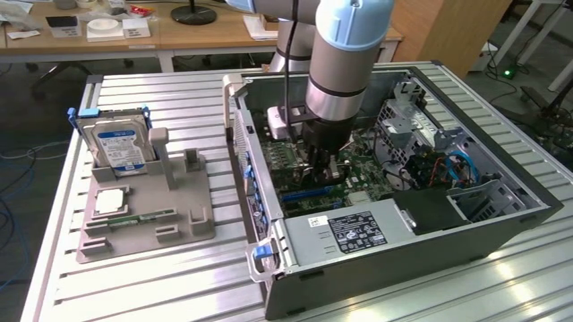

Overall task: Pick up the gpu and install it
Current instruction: 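Insert the gpu into the slot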

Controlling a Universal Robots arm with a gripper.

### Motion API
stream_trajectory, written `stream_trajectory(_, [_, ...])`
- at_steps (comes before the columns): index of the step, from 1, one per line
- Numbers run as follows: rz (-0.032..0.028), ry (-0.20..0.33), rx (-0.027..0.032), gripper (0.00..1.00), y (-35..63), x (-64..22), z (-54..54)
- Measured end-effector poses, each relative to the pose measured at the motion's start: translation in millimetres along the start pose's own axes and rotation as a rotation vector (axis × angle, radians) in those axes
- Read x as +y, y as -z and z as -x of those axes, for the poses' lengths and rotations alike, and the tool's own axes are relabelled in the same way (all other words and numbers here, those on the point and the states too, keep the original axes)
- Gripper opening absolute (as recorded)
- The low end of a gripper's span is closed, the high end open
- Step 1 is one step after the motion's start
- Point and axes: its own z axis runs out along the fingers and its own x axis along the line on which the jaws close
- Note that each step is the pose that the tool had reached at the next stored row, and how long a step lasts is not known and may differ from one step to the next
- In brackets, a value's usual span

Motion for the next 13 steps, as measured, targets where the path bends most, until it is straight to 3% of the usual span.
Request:
stream_trajectory(7, [-0.0009,0.0,0.0,0.27,0.1,-0.7,0.1])
stream_trajectory(13, [-0.0068,0.001,-0.0004,0.27,1.7,-0.8,0.2])
